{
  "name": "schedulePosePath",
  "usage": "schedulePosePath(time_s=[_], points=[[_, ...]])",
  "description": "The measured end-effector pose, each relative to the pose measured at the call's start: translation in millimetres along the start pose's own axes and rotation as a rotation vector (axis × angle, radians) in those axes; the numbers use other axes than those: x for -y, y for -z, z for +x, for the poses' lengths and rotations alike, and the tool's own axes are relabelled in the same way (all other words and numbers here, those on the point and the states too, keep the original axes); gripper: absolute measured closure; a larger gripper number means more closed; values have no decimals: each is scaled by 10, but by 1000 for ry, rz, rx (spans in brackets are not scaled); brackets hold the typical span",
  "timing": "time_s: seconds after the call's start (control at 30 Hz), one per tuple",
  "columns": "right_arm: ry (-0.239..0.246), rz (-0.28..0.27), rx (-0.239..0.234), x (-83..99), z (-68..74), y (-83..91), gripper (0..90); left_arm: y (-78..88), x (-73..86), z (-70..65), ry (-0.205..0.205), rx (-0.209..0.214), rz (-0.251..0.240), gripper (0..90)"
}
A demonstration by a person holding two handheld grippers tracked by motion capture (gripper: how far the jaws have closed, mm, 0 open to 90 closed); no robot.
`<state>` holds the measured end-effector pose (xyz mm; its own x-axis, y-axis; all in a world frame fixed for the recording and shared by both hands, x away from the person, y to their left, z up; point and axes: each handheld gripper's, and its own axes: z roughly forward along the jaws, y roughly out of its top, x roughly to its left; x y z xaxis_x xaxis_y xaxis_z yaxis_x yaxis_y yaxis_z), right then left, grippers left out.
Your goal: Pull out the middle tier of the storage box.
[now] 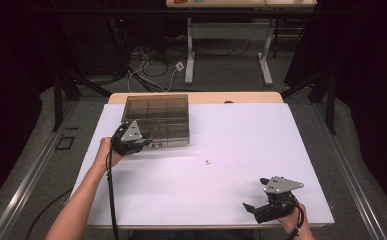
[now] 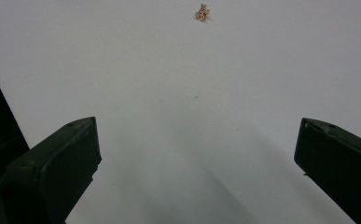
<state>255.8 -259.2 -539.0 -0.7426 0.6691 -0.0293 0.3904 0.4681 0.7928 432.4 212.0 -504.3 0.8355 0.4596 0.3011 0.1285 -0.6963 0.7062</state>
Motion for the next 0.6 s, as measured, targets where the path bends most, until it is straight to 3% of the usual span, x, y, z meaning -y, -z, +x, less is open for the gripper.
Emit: schedulePosePath(time_s=[0.2, 0.27, 0.43, 0.6], points=[[-6, -9, 6, 3, 4, 4, 0, 4, -20, 44, 31, 10, -22, 807], [-5, -8, 9, 3, 2, 3, 0, 10, -27, 51, 41, -10, -28, 826], [-2, -8, 6, 3, 2, 1, 0, -29, -51, 87, 84, -95, 17, 899], [-4, -9, 7, 2, 3, 5, 0, -81, -53, 113, 115, -129, 32, 900]])
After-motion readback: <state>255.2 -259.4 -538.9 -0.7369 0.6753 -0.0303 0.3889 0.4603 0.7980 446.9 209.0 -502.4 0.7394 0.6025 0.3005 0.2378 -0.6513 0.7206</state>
